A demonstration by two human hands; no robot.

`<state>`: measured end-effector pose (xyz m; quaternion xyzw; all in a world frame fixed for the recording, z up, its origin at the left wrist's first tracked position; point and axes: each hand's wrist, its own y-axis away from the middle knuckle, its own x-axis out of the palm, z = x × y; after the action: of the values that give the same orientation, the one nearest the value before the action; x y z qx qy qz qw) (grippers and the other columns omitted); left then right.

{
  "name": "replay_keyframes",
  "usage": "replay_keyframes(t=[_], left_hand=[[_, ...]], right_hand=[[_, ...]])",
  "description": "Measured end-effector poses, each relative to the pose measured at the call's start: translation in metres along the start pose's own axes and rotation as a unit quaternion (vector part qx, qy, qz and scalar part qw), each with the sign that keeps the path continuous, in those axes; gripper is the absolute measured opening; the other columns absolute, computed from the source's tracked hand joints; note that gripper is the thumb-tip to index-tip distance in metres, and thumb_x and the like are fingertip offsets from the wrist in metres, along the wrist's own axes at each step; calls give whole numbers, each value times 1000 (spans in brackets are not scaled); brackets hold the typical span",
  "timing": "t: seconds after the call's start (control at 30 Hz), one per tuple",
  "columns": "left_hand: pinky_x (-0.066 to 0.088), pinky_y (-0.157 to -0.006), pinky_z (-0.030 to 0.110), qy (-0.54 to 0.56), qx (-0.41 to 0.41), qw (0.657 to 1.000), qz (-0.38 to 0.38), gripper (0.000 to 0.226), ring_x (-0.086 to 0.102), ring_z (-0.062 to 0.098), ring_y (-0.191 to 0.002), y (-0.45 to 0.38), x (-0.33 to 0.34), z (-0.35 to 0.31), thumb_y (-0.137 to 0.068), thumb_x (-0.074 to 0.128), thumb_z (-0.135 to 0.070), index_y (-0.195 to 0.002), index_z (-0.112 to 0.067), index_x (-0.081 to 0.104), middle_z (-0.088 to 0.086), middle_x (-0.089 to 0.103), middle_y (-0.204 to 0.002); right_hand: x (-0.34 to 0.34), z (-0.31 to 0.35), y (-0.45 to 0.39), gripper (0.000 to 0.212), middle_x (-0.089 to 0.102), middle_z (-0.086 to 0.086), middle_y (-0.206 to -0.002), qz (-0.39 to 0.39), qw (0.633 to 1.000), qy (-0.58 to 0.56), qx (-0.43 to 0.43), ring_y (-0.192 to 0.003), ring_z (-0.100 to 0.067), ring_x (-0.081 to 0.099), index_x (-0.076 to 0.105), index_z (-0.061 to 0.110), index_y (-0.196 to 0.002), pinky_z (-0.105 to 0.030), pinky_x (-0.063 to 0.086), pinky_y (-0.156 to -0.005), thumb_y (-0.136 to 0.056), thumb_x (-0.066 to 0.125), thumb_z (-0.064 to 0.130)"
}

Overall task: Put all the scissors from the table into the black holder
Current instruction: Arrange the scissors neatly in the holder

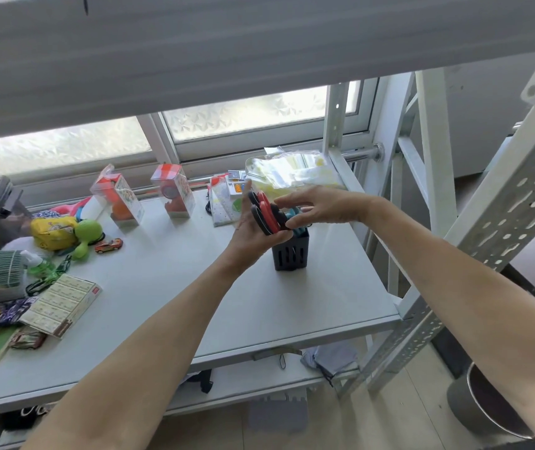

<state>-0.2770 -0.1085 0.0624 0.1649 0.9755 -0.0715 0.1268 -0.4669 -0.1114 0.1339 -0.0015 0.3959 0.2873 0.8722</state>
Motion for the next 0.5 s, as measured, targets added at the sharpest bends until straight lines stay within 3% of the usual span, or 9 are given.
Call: replay_keyframes(t=[0.1,0.17,0.23,0.37,0.5], left_hand=[[55,-98,41,-2,12,1000,-12,124,71,11,-107,-2,1,5,-76,80,-3,-155,-32,-10,-15,61,-117],[53,-101,45,-3,10,1000,-24,125,69,15,-111,-3,3,4,-73,84,-12,-155,-31,-8,-7,59,-122],[51,-102,49,-13,13,999,-37,125,65,22,-118,-4,3,3,-67,86,-24,-154,-34,-3,6,54,-132],[57,-92,47,-39,38,997,-49,114,67,24,-102,-6,5,2,-71,81,-16,-153,-31,4,11,55,-114],[59,-88,47,-56,50,996,-45,117,71,21,-98,-8,6,4,-68,83,-19,-153,-32,2,9,62,-109]], right_hand=[[-2,4,0,51,54,10,-136,17,999,37,-3,-127,-9,44,49,35,-139,-26,34,-107,-93,59,18],[-3,8,1,50,55,19,-117,19,998,53,2,-107,3,48,50,36,-138,-8,33,-87,-95,53,13],[-5,8,2,47,54,26,-103,3,998,61,9,-90,11,48,55,36,-134,-1,31,-71,-96,48,9],[2,2,-10,26,59,10,-113,-88,986,138,16,-102,-7,51,68,30,-116,-10,30,-65,-92,61,24],[13,-1,-28,17,55,6,-101,-82,971,222,31,-102,-18,55,68,27,-101,-27,39,-78,-85,70,31]])
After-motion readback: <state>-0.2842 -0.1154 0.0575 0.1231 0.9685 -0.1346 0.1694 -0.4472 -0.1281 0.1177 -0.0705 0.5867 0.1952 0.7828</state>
